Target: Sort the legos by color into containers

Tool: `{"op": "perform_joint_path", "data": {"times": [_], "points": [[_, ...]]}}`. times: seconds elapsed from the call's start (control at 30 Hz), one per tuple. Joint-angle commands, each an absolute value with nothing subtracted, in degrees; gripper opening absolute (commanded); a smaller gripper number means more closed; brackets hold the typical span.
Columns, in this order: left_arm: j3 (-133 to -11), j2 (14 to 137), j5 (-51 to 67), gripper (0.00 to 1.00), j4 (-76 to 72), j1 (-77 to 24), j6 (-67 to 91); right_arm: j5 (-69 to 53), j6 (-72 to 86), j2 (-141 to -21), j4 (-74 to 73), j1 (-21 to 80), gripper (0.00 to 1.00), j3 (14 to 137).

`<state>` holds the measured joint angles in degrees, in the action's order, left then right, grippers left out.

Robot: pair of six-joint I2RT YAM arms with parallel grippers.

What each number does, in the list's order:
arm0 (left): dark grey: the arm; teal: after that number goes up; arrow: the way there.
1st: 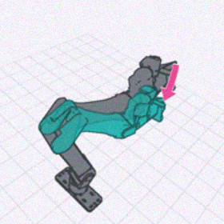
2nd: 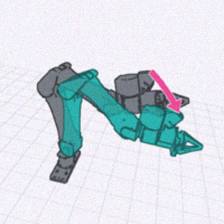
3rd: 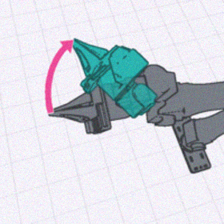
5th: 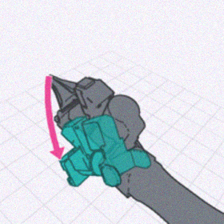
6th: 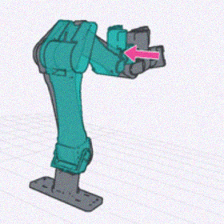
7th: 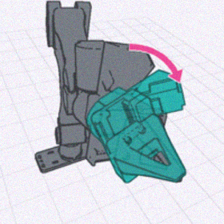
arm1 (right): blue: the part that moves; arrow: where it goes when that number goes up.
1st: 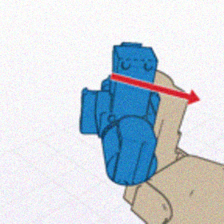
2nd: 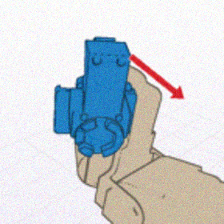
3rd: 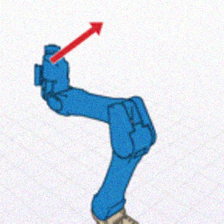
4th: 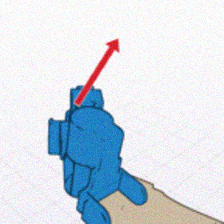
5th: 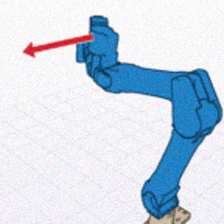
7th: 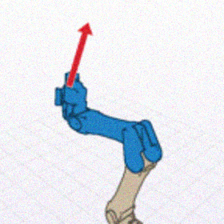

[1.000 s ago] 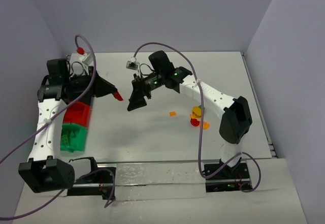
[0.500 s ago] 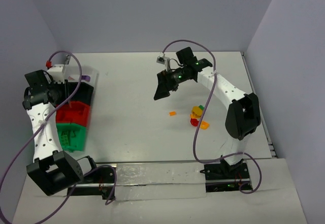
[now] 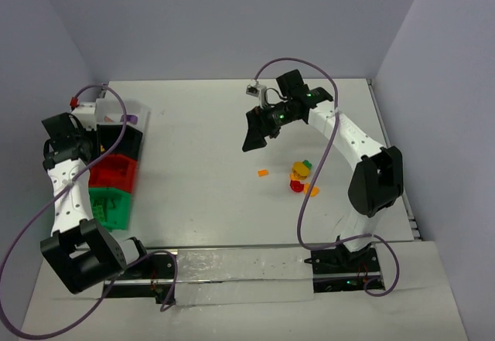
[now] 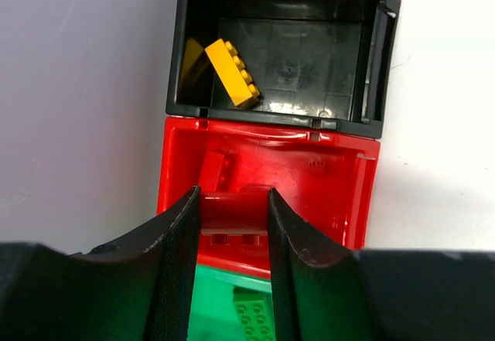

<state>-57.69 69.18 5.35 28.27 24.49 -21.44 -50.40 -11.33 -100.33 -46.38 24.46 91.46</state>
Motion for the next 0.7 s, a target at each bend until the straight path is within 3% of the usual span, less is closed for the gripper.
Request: {"op": "perform_joint_path", "data": {"times": [0.0, 0.17, 0.37, 0.67], "points": [[-55.99, 70.58, 5.19, 0.00, 25.01, 24.68, -22.45, -49.31, -12.66, -97.45, -47.60, 23.17, 1.00, 90.88], [-54.35, 72.54, 4.10, 0.02, 25.52, 24.61, -22.25, -47.90, -13.87, -98.35, -49.97, 22.18, 1.00, 91.90], [-55.03, 74.76, 3.77, 0.38, 25.89, 24.69, -21.74, -42.89, -14.24, -98.18, -50.26, 20.79, 1.00, 91.59], [-64.34, 75.15, 12.00, 0.62, 32.69, 24.61, -21.27, -30.77, -17.41, -96.94, -51.94, 18.66, 1.00, 90.18]]}}
